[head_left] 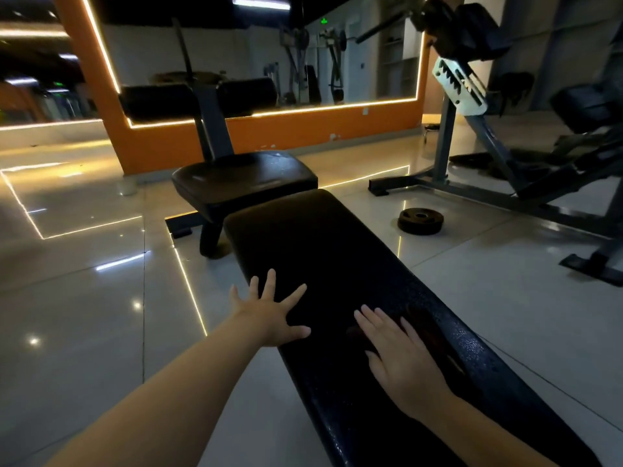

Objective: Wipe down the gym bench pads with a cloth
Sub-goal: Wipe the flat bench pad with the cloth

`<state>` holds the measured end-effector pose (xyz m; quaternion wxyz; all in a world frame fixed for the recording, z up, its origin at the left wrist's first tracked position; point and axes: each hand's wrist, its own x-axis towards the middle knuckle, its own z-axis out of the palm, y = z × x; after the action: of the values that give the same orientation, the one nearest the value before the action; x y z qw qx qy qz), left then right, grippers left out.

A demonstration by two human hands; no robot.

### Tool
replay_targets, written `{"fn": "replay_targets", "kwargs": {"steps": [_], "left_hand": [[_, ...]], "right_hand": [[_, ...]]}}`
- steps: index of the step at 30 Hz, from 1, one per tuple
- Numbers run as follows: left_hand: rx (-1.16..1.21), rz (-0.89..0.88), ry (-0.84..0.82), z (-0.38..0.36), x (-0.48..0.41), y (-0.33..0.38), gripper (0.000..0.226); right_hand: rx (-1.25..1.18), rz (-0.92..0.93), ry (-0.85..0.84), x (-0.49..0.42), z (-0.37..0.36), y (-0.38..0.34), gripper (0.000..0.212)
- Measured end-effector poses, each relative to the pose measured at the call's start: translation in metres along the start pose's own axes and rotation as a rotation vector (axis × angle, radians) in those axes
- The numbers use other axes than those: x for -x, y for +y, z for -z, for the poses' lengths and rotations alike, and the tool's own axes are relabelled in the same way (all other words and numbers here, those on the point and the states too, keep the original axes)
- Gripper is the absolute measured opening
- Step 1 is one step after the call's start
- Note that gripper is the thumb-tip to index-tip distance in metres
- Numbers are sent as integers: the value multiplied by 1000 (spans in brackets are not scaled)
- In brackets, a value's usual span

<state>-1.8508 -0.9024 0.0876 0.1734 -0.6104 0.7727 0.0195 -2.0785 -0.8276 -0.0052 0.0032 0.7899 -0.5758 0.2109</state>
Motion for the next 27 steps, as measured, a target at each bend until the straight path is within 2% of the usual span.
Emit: {"fn": "replay_targets", "kwargs": {"steps": [2,5,7,11,13,15,18,20,27], "left_hand": [[-13,23,8,6,4,6,84],[43,3,48,15,16,22,83],[155,-75,59,19,24,32,85],[600,-259,65,33,42,38,91],[837,-326,76,45,51,41,89],[1017,-377,96,61,57,46,78],[1121,-446,184,83,61,50,47],[1180,-482,213,99,61,51,36],[1330,-612,211,161,54,57,27]], "right_hand": [[-17,1,-28,-6,4,2,62],[-176,-25,-130,-9,16,1,52],[-434,-162,-132,-11,34,-5,45],[-1001,-538,100,-17,85,-25,24],[-1270,-620,128,-20,107,-32,19],[-1529,-604,100,-24,124,-37,22],[-1636,-598,34,-30,146,-44,23],[-1666,-580,11,-35,162,-45,22],[-1657,-520,53,-72,217,-31,26]]}}
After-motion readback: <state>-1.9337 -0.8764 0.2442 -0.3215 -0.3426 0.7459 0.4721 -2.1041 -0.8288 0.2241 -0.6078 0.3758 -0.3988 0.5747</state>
